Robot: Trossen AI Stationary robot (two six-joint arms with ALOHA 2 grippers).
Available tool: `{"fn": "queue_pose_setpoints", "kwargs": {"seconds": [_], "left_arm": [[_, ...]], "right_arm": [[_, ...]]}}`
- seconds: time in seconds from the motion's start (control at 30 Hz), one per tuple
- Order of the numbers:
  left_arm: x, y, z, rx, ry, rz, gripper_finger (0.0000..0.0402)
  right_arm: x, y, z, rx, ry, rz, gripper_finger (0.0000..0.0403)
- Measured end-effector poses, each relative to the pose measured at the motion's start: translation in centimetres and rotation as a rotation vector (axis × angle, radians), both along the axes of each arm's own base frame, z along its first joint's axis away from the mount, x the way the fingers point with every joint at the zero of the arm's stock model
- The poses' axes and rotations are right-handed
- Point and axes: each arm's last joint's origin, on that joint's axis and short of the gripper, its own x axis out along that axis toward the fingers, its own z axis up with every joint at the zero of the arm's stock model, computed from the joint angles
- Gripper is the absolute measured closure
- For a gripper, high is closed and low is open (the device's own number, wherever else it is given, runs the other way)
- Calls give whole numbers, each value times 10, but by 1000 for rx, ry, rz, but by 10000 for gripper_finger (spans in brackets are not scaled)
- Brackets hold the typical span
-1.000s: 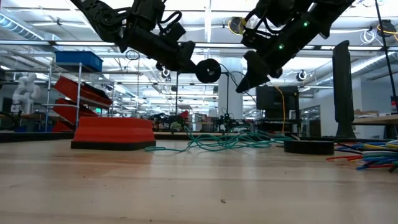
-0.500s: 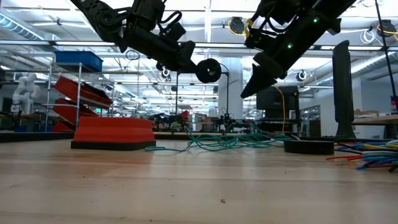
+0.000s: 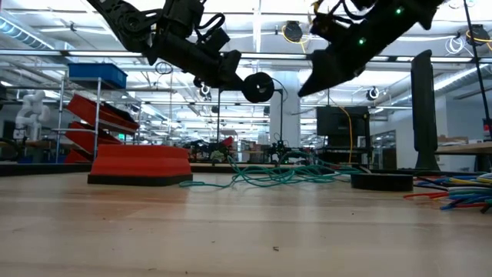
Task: Coiling cords
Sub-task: Uncoil the green wire cable from the spool
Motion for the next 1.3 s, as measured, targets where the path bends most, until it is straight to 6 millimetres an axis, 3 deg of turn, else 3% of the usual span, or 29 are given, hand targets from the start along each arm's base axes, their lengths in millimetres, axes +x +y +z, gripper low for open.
{"fn": "queue_pose_setpoints", "kwargs": {"seconds": [0.4,0.77,1.0,1.3], "left_arm": [[0,-1,0,-24,-14,-14,402],[0,-1,0,-24,-17,-18,402],[1,-3,0,-28,-18,-37,402],[2,-4,-1,-34,-7,-44,402]], "right_arm": [[-25,-55,-18,-34,-352,25,227],[-30,-80,-18,-12,-374,116,227],[-19,-91,-32,39,-356,162,227],[-1,-99,-22,-26,-352,137,228]]}}
